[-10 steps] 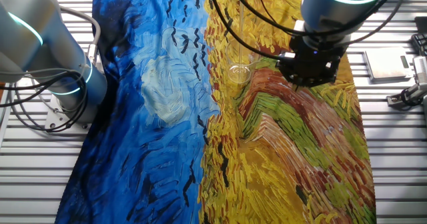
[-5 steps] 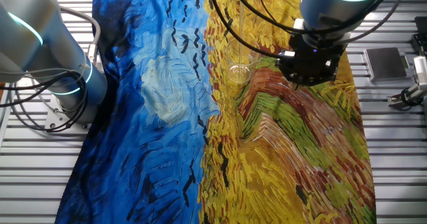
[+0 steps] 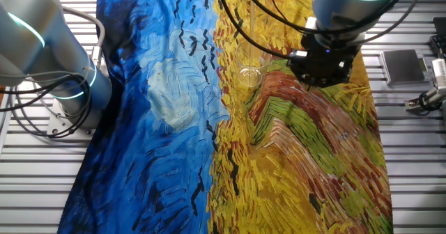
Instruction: Stir the beaker with a glass rod
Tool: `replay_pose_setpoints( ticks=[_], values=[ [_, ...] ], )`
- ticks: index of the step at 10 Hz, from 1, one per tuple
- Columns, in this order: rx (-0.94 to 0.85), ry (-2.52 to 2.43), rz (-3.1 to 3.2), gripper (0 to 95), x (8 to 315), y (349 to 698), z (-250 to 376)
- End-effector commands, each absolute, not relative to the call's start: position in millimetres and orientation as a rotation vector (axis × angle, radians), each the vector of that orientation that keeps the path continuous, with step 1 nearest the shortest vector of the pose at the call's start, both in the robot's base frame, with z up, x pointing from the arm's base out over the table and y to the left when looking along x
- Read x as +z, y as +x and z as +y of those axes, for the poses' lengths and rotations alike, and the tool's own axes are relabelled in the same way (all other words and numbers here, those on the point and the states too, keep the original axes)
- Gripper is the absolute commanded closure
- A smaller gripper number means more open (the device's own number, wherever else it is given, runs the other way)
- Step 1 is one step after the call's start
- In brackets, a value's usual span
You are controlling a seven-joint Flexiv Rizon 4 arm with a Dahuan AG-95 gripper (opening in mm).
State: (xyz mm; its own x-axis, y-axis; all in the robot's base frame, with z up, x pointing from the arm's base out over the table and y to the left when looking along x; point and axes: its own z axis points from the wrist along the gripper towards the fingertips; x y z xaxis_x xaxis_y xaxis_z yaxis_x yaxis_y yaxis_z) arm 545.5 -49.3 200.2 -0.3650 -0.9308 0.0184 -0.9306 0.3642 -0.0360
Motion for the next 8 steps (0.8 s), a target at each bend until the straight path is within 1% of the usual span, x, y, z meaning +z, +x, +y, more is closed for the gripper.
replay_pose_setpoints(
  ticks=[1, 5, 8],
  values=[
    [-0.054, -1.813, 2.553, 95.0, 194.8, 550.1, -51.3],
    [-0.017, -1.882, 2.478, 95.0, 166.7, 581.0, -67.5],
    [0.007, -1.894, 2.438, 95.0, 143.8, 597.1, -81.9]
  ],
)
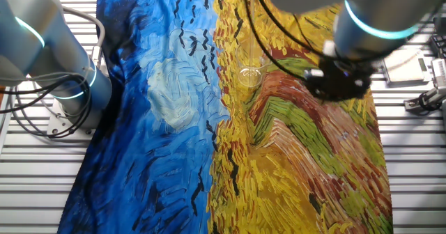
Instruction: Stir the beaker with a glass rod
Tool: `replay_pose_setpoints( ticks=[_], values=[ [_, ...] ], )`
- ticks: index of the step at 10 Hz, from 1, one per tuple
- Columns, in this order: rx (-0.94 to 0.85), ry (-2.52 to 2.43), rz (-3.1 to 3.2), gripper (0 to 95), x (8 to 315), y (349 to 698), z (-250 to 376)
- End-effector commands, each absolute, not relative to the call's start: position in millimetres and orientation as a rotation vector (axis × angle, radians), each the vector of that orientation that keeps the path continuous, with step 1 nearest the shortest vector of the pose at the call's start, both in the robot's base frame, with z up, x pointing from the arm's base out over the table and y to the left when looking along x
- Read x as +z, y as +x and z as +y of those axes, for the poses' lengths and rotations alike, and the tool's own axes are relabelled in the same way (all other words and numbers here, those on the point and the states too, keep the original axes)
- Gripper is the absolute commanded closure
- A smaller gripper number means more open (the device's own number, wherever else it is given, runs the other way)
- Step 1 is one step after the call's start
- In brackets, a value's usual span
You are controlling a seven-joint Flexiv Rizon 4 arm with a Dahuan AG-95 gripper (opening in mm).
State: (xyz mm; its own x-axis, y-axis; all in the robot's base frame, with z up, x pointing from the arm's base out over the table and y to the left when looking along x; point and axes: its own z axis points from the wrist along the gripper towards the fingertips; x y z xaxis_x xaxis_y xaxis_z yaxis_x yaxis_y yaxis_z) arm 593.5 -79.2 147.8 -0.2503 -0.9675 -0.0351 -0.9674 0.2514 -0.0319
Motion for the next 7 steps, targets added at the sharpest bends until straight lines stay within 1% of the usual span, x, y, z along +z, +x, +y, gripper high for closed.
replay_pose_setpoints(
  ticks=[1, 7],
  values=[
    [0.033, -1.878, 2.433, 95.0, 136.9, 597.3, -86.9],
    [0.021, -1.77, 2.521, 95.0, 133.5, 595.2, -87.0]
  ],
)
